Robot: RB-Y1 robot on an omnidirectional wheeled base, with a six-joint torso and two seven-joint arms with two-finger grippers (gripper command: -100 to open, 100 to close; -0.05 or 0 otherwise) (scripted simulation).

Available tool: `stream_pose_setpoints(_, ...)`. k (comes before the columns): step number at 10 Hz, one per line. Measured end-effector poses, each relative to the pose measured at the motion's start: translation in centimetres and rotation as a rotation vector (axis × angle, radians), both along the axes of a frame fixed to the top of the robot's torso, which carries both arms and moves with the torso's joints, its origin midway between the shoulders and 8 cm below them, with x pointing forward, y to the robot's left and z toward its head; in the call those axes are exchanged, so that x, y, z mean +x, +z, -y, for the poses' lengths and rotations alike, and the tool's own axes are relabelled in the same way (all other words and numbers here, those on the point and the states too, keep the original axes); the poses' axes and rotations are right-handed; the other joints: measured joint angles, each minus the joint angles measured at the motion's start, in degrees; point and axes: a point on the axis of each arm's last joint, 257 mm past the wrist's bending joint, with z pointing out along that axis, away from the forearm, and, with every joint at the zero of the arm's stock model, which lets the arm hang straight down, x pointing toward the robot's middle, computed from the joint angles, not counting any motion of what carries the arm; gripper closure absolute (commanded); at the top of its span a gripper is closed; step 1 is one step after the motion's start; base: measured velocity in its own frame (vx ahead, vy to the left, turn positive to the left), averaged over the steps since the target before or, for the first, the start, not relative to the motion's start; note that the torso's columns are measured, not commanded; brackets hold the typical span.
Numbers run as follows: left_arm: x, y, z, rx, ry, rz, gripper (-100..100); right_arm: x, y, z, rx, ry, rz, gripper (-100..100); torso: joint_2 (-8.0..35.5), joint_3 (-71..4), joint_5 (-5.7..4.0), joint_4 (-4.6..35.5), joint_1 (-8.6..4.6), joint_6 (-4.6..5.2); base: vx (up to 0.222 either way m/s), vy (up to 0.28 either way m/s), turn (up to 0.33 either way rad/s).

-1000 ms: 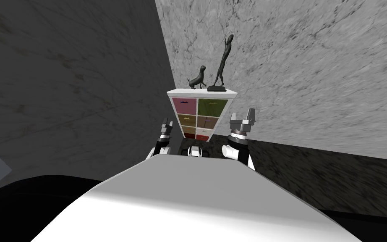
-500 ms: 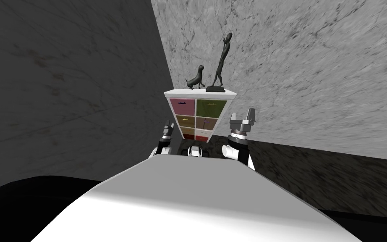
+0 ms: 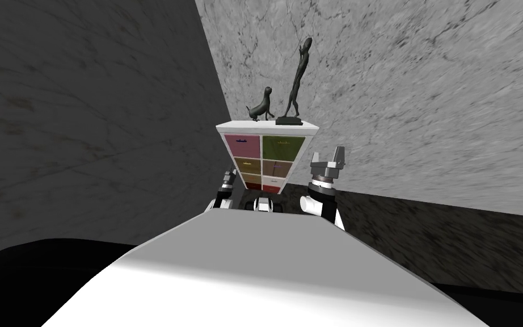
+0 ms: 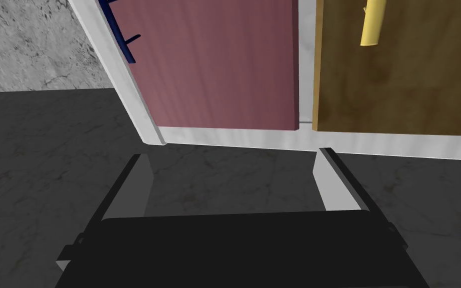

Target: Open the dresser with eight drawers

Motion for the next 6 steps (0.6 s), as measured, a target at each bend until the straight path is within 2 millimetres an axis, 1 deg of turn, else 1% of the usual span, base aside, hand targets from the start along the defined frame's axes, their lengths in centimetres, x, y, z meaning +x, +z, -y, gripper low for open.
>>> stream_pose_setpoints(6, 0.9, -4.2, -0.6, -0.003, 0.01, -0.077, -100, 0.0, 0.0, 0.0, 0.0, 0.0, 0.0, 0, -0.05, -0.04, -0.01, -0.02, -0.02, 0.0, 0.061, -0.038, -0.014)
